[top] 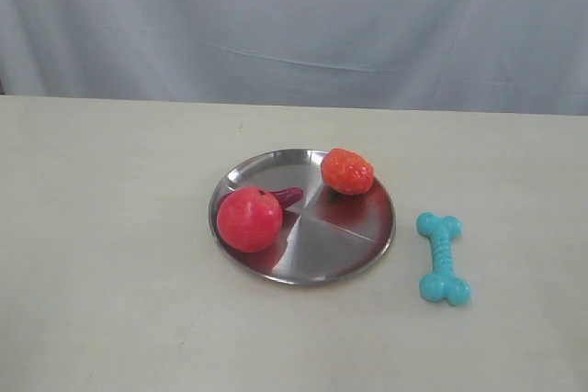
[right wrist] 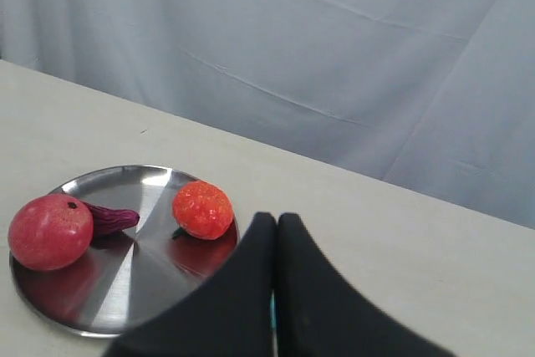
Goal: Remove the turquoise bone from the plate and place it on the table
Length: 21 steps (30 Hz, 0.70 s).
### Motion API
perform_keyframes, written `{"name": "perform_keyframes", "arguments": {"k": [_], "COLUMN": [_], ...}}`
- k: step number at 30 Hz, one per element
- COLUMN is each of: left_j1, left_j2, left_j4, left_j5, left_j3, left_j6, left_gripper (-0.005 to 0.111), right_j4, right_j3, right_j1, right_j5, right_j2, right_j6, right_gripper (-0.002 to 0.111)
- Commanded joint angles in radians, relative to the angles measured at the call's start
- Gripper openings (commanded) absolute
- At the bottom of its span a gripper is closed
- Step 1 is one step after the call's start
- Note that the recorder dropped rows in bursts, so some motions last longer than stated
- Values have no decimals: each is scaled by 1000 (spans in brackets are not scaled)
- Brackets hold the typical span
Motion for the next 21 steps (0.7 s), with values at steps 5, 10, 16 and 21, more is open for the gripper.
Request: {"name": "perform_keyframes", "arguments": {"k": [5,10,16,21], "left_j1": [4,4,4,4], "left_j2": [-1,-1,-1,-1], "left_j4": [-3,-3,-3,-3], "left_j5": [-5,-5,-5,-5], "left_j3": [3,3,3,3], "left_j6": [-4,-4,-4,-4], "left_gripper": [0,0,0,0], "right_j4": [-15,-8,17,126], "right_j3": [1,1,3,23], "right_j1": [-312,-609,-880,-1079], "right_j5": [-136,-115,-123,-456], "right_j2": [-79,-197,-417,-518], "right_j6": [6,6,4,-84], "right_gripper": [-1,-1,-1,-1]}}
